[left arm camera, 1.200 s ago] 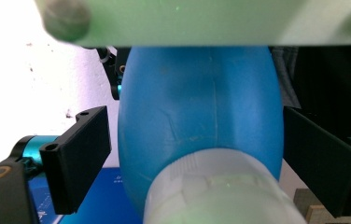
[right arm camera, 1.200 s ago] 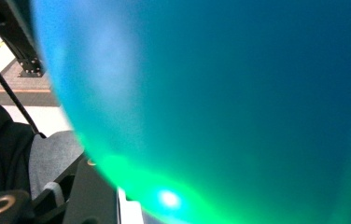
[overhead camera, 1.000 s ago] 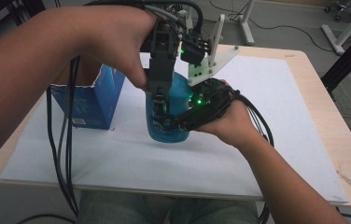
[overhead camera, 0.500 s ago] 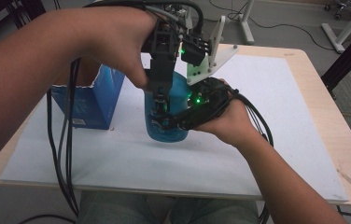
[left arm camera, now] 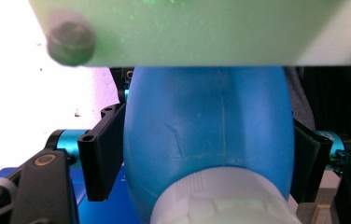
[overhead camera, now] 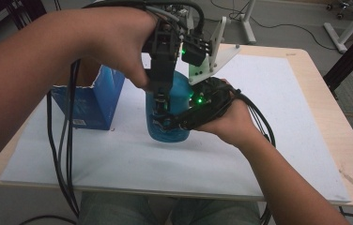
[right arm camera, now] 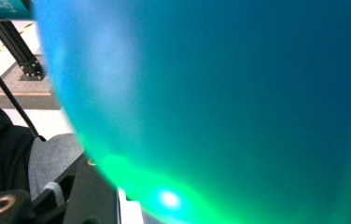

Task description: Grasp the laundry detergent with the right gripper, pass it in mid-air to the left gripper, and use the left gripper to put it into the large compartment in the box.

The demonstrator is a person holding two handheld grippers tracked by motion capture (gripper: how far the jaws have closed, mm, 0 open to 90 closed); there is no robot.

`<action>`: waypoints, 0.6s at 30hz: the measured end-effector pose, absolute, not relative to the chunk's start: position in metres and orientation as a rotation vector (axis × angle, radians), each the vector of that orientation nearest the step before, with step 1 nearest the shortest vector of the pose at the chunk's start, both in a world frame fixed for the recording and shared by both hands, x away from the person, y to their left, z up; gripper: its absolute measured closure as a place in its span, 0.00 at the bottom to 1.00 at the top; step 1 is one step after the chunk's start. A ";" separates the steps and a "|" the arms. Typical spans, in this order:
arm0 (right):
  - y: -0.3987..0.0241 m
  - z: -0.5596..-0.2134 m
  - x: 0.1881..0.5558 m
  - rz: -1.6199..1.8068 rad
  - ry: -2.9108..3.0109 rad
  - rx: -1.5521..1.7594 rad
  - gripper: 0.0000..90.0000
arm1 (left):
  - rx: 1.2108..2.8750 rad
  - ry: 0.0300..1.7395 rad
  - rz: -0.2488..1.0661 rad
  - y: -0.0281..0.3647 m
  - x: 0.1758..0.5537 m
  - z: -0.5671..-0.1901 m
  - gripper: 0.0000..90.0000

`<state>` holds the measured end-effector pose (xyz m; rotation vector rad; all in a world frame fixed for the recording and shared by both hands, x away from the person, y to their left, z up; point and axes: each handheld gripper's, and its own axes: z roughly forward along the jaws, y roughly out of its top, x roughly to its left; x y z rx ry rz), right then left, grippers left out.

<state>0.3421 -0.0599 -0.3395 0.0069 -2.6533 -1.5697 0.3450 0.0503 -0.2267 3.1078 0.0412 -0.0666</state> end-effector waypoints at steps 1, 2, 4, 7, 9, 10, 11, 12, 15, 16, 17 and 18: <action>-0.060 -0.340 0.342 -1.571 -2.653 0.006 0.51 | 3.104 0.054 -0.070 0.050 0.344 -0.227 0.30; -0.060 -0.340 0.342 -1.569 -2.652 0.007 0.51 | 3.104 0.050 -0.071 0.050 0.344 -0.227 0.30; -0.059 -0.340 0.342 -1.568 -2.652 0.010 0.51 | 3.109 0.035 -0.075 0.050 0.345 -0.226 0.33; -0.059 -0.340 0.342 -1.568 -2.652 0.010 0.51 | 3.104 0.046 -0.065 0.050 0.344 -0.226 0.34; -0.059 -0.340 0.342 -1.569 -2.651 0.009 0.51 | 3.104 0.045 -0.067 0.050 0.344 -0.226 0.34; -0.059 -0.340 0.342 -1.569 -2.651 0.009 0.51 | 3.105 0.040 -0.065 0.050 0.345 -0.226 0.34; -0.059 -0.340 0.342 -1.570 -2.651 0.006 0.51 | 3.103 0.043 -0.060 0.050 0.345 -0.227 0.34; -0.059 -0.340 0.342 -1.570 -2.651 0.006 0.51 | 3.103 0.043 -0.060 0.050 0.345 -0.227 0.34; -0.059 -0.340 0.342 -1.570 -2.644 0.002 0.51 | 3.106 0.033 -0.062 0.049 0.345 -0.227 0.37; -0.059 -0.339 0.342 -1.569 -2.645 0.000 0.51 | 3.104 0.032 -0.066 0.049 0.345 -0.227 0.39; -0.059 -0.340 0.342 -1.570 -2.645 -0.001 0.51 | 3.102 0.039 -0.066 0.049 0.345 -0.227 0.39; -0.059 -0.340 0.343 -1.571 -2.646 0.001 0.51 | 3.102 0.039 -0.076 0.049 0.345 -0.227 0.40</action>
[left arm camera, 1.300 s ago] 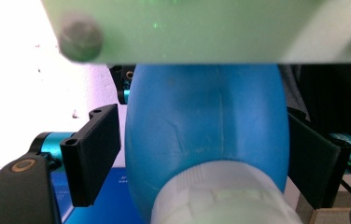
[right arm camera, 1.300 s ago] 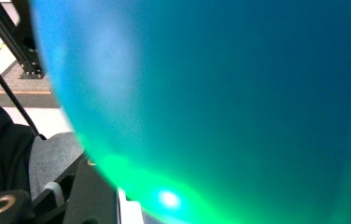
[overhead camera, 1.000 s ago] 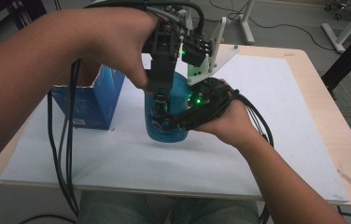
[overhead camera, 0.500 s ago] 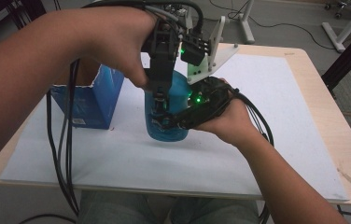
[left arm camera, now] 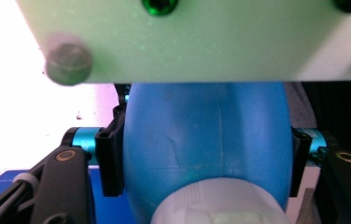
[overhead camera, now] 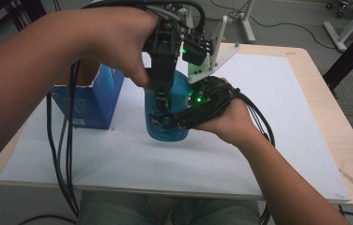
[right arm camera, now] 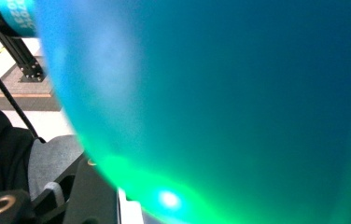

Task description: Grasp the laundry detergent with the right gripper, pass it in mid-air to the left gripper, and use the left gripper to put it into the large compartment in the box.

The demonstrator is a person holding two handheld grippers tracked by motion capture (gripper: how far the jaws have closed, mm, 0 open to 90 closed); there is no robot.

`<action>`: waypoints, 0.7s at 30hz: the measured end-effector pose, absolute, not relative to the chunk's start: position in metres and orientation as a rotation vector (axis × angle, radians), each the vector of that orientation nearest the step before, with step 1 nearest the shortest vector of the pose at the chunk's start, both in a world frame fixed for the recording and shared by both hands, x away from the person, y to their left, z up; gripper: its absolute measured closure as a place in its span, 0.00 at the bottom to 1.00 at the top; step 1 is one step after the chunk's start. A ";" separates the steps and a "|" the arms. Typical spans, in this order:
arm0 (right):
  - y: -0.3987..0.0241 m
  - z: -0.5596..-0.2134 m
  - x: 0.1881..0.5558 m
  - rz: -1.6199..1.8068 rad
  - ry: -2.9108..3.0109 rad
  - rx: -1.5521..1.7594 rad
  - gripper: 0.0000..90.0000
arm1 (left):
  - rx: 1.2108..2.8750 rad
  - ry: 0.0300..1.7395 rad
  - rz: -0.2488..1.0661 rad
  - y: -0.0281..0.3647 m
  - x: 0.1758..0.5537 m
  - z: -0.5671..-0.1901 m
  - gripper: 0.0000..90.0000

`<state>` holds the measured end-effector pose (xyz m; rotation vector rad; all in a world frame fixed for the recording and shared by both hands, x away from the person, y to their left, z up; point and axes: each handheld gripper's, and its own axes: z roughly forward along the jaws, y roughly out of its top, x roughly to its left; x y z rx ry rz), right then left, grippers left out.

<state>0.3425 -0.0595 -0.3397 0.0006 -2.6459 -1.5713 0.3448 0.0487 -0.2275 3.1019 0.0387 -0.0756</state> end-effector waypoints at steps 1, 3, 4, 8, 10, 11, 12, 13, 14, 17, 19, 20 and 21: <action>-0.060 -0.340 0.343 -1.571 -2.648 -0.003 0.51 | 3.102 0.027 -0.072 0.048 0.345 -0.227 0.42; -0.060 -0.340 0.343 -1.569 -2.649 -0.001 0.51 | 3.103 0.028 -0.073 0.048 0.345 -0.228 0.42; -0.060 -0.340 0.343 -1.569 -2.647 -0.003 0.51 | 3.103 0.029 -0.070 0.048 0.345 -0.227 0.42; -0.060 -0.340 0.344 -1.574 -2.644 0.001 0.51 | 3.098 0.043 -0.067 0.049 0.345 -0.227 0.43; -0.059 -0.340 0.343 -1.571 -2.642 0.003 0.51 | 3.108 0.048 -0.084 0.049 0.345 -0.227 0.43; -0.059 -0.340 0.343 -1.566 -2.642 0.002 0.51 | 3.108 0.048 -0.084 0.049 0.345 -0.227 0.43; -0.059 -0.340 0.342 -1.560 -2.645 0.007 0.51 | 3.108 0.047 -0.085 0.049 0.345 -0.227 0.43; -0.059 -0.340 0.343 -1.557 -2.644 0.010 0.50 | 3.110 0.048 -0.083 0.049 0.345 -0.228 0.43; -0.059 -0.340 0.343 -1.557 -2.644 0.010 0.50 | 3.108 0.051 -0.081 0.049 0.345 -0.228 0.43; -0.060 -0.341 0.343 -1.581 -2.646 0.023 0.50 | 3.099 0.049 -0.072 0.048 0.344 -0.227 0.43; -0.062 -0.341 0.343 -1.603 -2.647 0.027 0.45 | 3.096 0.038 -0.069 0.049 0.345 -0.226 0.43; -0.064 -0.340 0.343 -1.617 -2.633 0.019 0.39 | 3.096 0.046 -0.071 0.049 0.345 -0.226 0.43; -0.065 -0.340 0.343 -1.620 -2.638 0.019 0.36 | 3.095 0.050 -0.072 0.049 0.345 -0.226 0.43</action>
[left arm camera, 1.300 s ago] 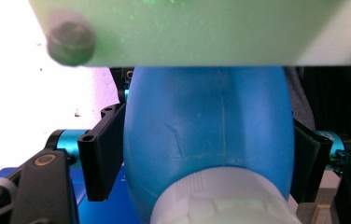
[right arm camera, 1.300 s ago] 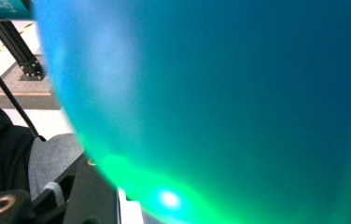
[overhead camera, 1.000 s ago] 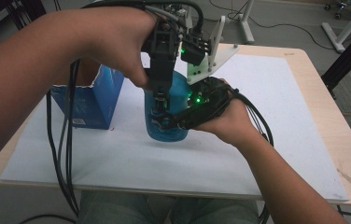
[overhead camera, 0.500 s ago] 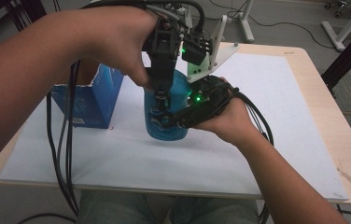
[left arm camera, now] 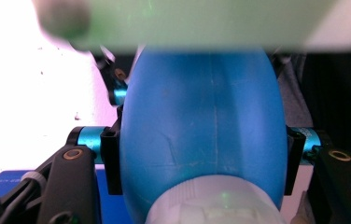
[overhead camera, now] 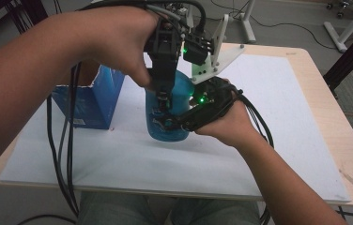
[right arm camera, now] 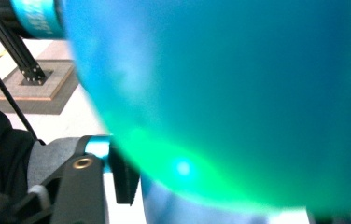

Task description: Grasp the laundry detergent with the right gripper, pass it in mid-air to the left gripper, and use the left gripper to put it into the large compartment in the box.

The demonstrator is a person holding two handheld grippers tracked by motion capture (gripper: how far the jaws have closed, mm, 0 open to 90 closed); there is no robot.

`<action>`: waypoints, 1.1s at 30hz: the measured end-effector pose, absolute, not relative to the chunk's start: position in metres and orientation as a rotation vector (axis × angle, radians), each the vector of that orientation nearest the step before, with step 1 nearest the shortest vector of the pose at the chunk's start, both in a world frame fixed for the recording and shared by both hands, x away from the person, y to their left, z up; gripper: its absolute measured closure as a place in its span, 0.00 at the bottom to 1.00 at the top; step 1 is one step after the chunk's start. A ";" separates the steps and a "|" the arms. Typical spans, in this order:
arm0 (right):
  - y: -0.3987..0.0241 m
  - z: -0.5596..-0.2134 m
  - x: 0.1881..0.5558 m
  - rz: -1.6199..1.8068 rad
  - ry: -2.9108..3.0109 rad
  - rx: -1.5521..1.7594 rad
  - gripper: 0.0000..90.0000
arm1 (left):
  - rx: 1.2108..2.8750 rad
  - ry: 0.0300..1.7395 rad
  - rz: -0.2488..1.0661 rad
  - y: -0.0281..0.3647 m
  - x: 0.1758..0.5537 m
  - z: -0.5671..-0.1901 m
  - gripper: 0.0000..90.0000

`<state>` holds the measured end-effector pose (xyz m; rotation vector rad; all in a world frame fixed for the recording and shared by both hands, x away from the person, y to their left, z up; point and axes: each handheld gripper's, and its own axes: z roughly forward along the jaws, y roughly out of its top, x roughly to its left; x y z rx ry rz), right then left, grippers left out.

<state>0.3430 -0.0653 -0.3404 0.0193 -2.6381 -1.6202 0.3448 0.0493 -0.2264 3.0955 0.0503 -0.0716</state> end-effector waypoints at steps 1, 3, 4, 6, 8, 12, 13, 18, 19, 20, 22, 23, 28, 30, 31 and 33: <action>-0.067 -0.341 0.343 -1.612 -2.638 0.014 0.35 | 3.093 0.054 -0.071 0.050 0.345 -0.226 0.43; -0.069 -0.342 0.343 -1.602 -2.637 0.008 0.31 | 3.090 0.055 -0.074 0.051 0.345 -0.225 0.43; -0.070 -0.342 0.343 -1.593 -2.643 0.002 0.26 | 3.091 0.054 -0.076 0.052 0.345 -0.225 0.43; -0.073 -0.344 0.343 -1.580 -2.662 0.002 0.25 | 3.092 0.062 -0.072 0.053 0.345 -0.224 0.43; -0.080 -0.343 0.343 -1.571 -2.668 0.000 0.21 | 3.098 0.065 -0.071 0.055 0.346 -0.224 0.43; -0.083 -0.341 0.342 -1.577 -2.675 -0.003 0.14 | 3.098 0.092 -0.070 0.059 0.347 -0.222 0.43; -0.085 -0.340 0.342 -1.572 -2.680 0.000 0.14 | 3.098 0.105 -0.070 0.060 0.347 -0.221 0.43; -0.095 -0.335 0.342 -1.554 -2.701 0.007 0.11 | 3.102 0.129 -0.069 0.063 0.348 -0.218 0.43; -0.095 -0.335 0.342 -1.554 -2.701 0.007 0.11 | 3.102 0.129 -0.069 0.063 0.348 -0.218 0.43; -0.101 -0.333 0.343 -1.524 -2.742 -0.008 0.02 | 3.096 0.151 -0.075 0.066 0.351 -0.215 0.43; -0.106 -0.331 0.343 -1.512 -2.758 -0.018 0.02 | 3.092 0.169 -0.077 0.068 0.352 -0.214 0.43; -0.109 -0.329 0.344 -1.505 -2.765 -0.019 0.01 | 3.096 0.173 -0.075 0.069 0.352 -0.213 0.43; -0.116 -0.320 0.344 -1.447 -2.825 0.007 0.01 | 3.097 0.239 -0.074 0.071 0.354 -0.207 0.43; -0.122 -0.313 0.346 -1.355 -2.906 0.041 0.01 | 3.091 0.296 -0.084 0.075 0.356 -0.196 0.43; -0.124 -0.310 0.347 -1.321 -2.930 0.044 0.01 | 3.086 0.309 -0.086 0.077 0.357 -0.192 0.43; -0.127 -0.306 0.349 -1.262 -2.970 0.060 0.01 | 3.081 0.326 -0.086 0.078 0.357 -0.188 0.43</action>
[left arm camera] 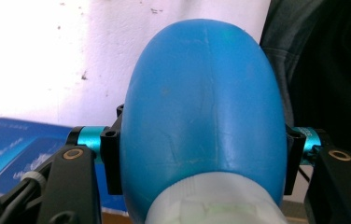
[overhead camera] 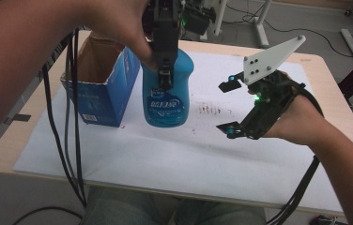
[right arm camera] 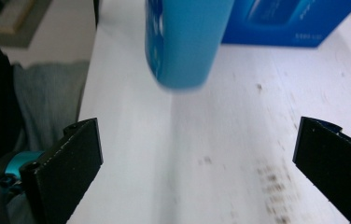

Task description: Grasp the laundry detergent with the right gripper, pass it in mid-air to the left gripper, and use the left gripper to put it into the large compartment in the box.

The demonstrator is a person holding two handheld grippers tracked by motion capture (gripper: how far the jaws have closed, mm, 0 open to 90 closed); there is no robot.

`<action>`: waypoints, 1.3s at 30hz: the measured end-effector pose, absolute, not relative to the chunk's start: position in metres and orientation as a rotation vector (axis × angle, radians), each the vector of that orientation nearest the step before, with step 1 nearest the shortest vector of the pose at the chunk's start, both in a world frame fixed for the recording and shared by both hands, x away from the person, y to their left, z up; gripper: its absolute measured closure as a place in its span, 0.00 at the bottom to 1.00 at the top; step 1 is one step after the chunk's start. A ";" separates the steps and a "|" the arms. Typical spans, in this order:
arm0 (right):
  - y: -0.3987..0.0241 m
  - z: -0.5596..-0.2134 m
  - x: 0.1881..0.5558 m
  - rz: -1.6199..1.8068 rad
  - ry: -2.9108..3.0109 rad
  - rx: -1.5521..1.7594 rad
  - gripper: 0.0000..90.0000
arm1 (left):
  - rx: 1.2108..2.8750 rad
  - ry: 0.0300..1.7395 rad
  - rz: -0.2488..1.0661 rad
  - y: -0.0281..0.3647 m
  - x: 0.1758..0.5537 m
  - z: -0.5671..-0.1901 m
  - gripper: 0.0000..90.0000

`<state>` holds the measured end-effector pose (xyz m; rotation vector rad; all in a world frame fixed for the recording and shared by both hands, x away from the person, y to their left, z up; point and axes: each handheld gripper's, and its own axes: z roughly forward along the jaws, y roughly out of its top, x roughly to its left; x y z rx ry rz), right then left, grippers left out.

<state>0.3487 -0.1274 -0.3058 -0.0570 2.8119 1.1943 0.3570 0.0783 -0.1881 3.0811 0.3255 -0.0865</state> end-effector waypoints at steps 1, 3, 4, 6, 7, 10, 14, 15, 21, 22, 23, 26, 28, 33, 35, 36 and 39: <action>-0.129 -0.303 0.349 1.162 2.818 -0.067 0.01 | 3.070 0.373 -0.087 0.082 0.358 -0.179 0.43; -0.133 -0.299 0.351 1.103 2.837 -0.068 0.01 | 3.056 0.428 -0.090 0.087 0.360 -0.171 0.43; -0.135 -0.298 0.352 1.077 2.840 -0.079 0.01 | 3.056 0.428 -0.090 0.087 0.360 -0.171 0.43; -0.139 -0.295 0.353 1.032 2.857 -0.074 0.01 | 3.024 0.532 -0.095 0.096 0.364 -0.158 0.43; -0.140 -0.294 0.354 1.016 2.863 -0.070 0.01 | 3.018 0.576 -0.095 0.100 0.366 -0.154 0.43; -0.146 -0.292 0.357 0.989 2.868 -0.070 0.01 | 3.002 0.647 -0.080 0.107 0.368 -0.146 0.43; -0.151 -0.290 0.359 0.982 2.868 -0.062 0.01 | 2.958 0.809 -0.044 0.127 0.373 -0.131 0.43; -0.153 -0.291 0.360 0.976 2.869 -0.070 0.01 | 2.932 0.897 -0.028 0.139 0.376 -0.124 0.43; -0.154 -0.294 0.361 0.970 2.881 -0.068 0.01 | 2.849 1.149 0.012 0.176 0.386 -0.107 0.43; -0.154 -0.293 0.362 0.966 2.883 -0.066 0.01 | 2.837 1.191 0.015 0.182 0.388 -0.106 0.43; -0.154 -0.293 0.362 0.966 2.883 -0.066 0.01 | 2.837 1.191 0.015 0.182 0.388 -0.106 0.43; -0.154 -0.295 0.364 0.963 2.895 -0.063 0.01 | 2.806 1.298 0.021 0.199 0.394 -0.105 0.43; -0.154 -0.295 0.365 0.961 2.897 -0.062 0.01 | 2.798 1.341 0.023 0.210 0.398 -0.106 0.43; -0.154 -0.297 0.367 0.957 2.906 -0.053 0.01 | 2.771 1.457 0.037 0.230 0.406 -0.112 0.43; -0.153 -0.298 0.367 0.954 2.909 -0.049 0.01 | 2.765 1.488 0.048 0.235 0.411 -0.119 0.43; -0.153 -0.298 0.367 0.947 2.912 -0.042 0.01 | 2.769 1.491 0.047 0.236 0.413 -0.122 0.43; -0.153 -0.300 0.368 0.948 2.914 -0.039 0.01 | 2.776 1.485 0.033 0.239 0.418 -0.133 0.43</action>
